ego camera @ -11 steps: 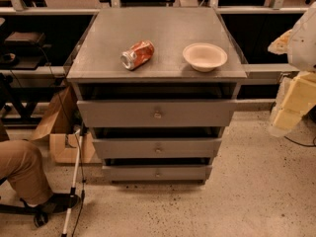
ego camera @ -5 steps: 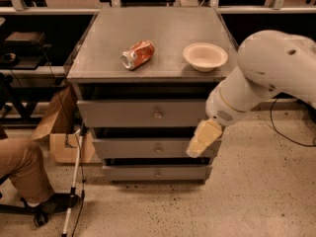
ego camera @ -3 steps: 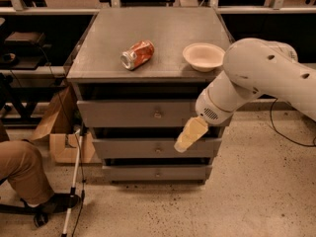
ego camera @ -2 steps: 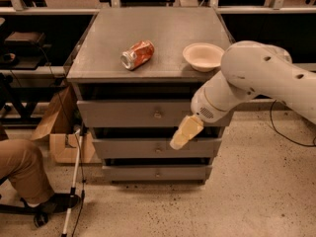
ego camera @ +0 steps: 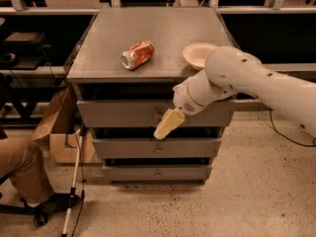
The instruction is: Open top drawer
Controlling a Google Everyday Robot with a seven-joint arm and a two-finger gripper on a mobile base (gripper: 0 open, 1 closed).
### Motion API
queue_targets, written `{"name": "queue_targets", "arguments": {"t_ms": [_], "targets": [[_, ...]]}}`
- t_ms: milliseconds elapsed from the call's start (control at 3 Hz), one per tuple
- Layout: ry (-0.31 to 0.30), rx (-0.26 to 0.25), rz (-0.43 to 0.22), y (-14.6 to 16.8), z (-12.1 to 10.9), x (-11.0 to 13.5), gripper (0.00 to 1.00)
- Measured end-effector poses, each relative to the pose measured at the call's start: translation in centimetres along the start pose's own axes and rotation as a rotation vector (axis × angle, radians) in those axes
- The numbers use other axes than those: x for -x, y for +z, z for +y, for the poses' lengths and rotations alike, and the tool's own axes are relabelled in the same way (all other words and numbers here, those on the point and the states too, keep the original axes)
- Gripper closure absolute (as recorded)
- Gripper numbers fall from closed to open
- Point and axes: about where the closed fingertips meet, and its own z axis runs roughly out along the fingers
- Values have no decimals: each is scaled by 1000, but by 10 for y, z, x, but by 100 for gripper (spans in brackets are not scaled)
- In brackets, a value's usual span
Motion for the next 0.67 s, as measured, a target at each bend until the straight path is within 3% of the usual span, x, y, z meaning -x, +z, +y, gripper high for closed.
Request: {"name": "queue_targets", "arguments": {"t_ms": [333,667], "targets": [[-31,18,-35,23,-10,19,0],[-18,39,-32,48,-22,26,0]]}}
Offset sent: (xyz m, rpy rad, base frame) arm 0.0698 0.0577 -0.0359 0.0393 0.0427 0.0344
